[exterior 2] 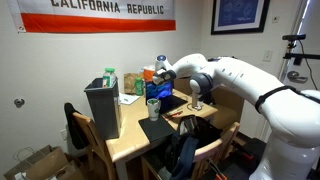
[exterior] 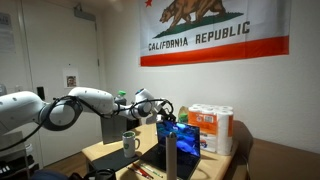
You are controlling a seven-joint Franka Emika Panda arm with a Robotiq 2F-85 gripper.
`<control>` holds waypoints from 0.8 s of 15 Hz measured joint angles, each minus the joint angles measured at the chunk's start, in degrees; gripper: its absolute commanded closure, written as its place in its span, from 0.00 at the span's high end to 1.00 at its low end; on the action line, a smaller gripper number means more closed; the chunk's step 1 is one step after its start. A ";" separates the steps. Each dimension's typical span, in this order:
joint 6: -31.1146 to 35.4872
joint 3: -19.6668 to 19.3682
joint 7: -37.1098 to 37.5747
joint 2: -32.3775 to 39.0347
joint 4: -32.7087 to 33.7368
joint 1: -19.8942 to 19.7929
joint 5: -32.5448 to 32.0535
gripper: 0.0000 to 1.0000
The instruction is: Open the laptop
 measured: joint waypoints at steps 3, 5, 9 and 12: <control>-8.60 7.11 -8.05 -3.18 -0.04 -1.94 -0.54 1.00; -14.58 9.49 -11.79 -5.41 -0.02 -2.61 -0.83 1.00; -22.86 10.58 -16.89 -9.36 -0.01 -3.04 -1.20 1.00; -26.49 10.57 -20.25 -11.98 -0.02 -2.88 -1.22 1.00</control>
